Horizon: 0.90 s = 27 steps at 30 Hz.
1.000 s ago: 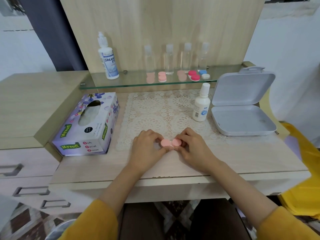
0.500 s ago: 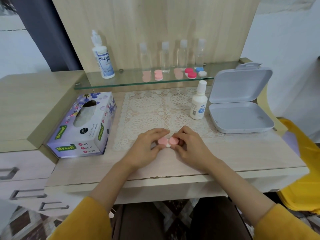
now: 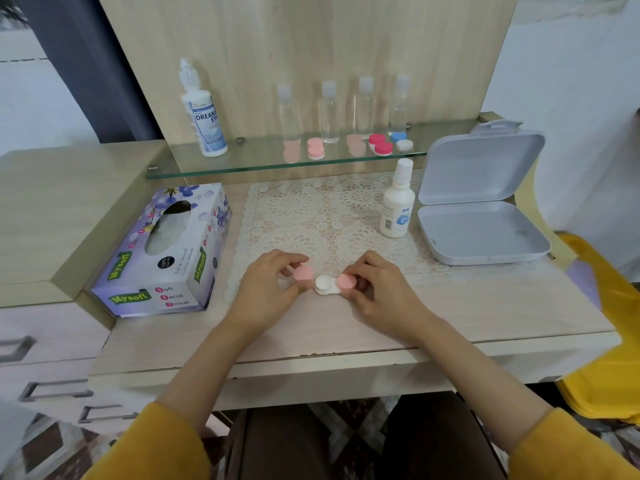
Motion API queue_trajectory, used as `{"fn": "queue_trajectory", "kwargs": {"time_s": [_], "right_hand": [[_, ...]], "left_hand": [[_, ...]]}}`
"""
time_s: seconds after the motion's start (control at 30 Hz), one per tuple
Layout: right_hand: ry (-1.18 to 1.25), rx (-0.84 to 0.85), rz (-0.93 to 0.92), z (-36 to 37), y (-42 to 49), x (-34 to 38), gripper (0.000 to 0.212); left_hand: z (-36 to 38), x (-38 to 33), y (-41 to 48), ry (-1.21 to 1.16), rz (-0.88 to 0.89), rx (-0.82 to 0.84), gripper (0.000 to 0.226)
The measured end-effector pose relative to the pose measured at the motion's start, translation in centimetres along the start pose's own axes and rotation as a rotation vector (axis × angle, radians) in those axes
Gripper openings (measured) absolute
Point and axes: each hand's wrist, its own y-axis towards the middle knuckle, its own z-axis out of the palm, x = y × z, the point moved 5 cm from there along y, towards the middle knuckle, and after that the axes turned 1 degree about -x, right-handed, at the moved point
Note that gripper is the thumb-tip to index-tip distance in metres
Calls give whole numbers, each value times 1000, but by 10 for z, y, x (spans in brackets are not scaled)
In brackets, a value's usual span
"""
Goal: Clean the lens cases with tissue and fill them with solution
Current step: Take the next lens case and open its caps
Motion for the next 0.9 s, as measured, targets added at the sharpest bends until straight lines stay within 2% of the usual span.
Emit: {"fn": "queue_trajectory", "kwargs": {"time_s": [0.13, 0.3, 0.43, 0.53, 0.73, 0.9], "right_hand": [[8, 1, 6, 0, -1, -1, 15], [8, -12, -5, -1, 0, 1, 14], [41, -21, 14, -2, -1, 2, 14], [72, -7, 65, -3, 0, 2, 22], [13, 31, 139, -6, 10, 4, 22], [-6, 83, 104, -7, 16, 7, 19]], "left_hand": [[1, 14, -7, 54, -85, 68, 30], [12, 3, -6, 69, -71, 122, 43], [21, -4, -6, 46, -41, 79, 36], [21, -3, -6, 22, -44, 45, 26], [19, -4, -5, -13, -46, 47, 23], [20, -4, -3, -22, -48, 55, 21]]}}
